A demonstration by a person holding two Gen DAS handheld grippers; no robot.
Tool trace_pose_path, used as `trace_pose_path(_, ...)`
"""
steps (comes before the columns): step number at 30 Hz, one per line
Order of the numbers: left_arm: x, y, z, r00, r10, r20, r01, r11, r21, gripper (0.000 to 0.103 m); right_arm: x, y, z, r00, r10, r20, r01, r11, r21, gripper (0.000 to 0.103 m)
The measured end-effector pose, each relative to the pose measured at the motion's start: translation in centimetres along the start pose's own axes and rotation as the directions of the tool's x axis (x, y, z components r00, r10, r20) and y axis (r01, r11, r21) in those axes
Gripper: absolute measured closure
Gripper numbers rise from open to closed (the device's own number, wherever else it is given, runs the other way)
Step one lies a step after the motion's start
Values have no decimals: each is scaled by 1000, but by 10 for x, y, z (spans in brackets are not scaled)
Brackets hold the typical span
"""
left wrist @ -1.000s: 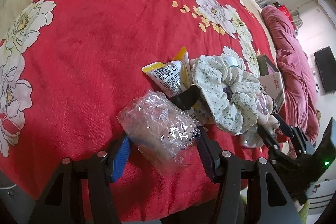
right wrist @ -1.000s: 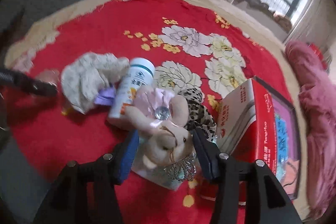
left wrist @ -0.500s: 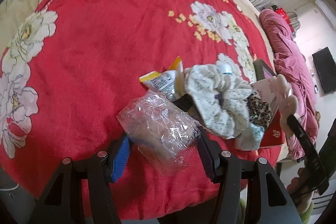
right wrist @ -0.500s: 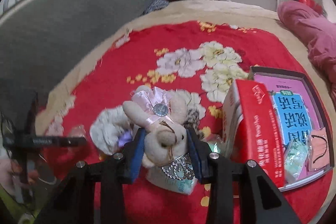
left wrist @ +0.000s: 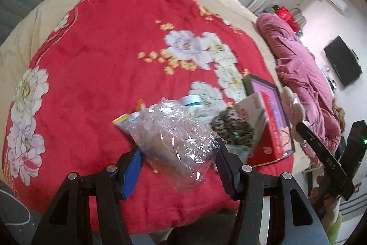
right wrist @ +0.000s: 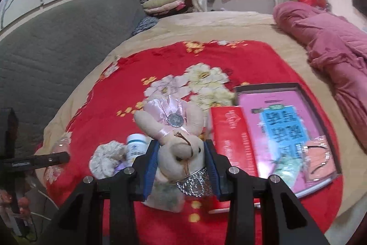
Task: Organize soft objects
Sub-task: 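Lift the bunny toward the book tray with the right gripper while left lifts the bag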
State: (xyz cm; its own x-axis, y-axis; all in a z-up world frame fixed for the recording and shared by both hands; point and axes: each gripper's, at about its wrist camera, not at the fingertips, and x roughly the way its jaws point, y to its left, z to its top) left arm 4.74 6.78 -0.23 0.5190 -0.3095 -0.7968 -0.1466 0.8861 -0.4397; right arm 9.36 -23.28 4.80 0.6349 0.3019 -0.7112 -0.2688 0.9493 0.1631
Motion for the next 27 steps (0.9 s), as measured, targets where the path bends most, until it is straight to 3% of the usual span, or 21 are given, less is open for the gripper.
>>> trace_pose_path(10, 1, -91, 6, 998, -59, 16, 56, 987, 149, 42, -49, -56, 3, 990, -125, 70, 119, 990, 81, 63)
trace_pose_path(20, 18, -192, 9, 991, -130, -11, 127, 945, 300, 42, -97, -119, -3, 965, -226, 136, 195, 959, 206, 63)
trace_pose_path(27, 37, -250, 7, 989, -140, -46, 147, 908, 392, 42, -111, -148, -12, 952, -266, 154, 220, 939, 263, 63)
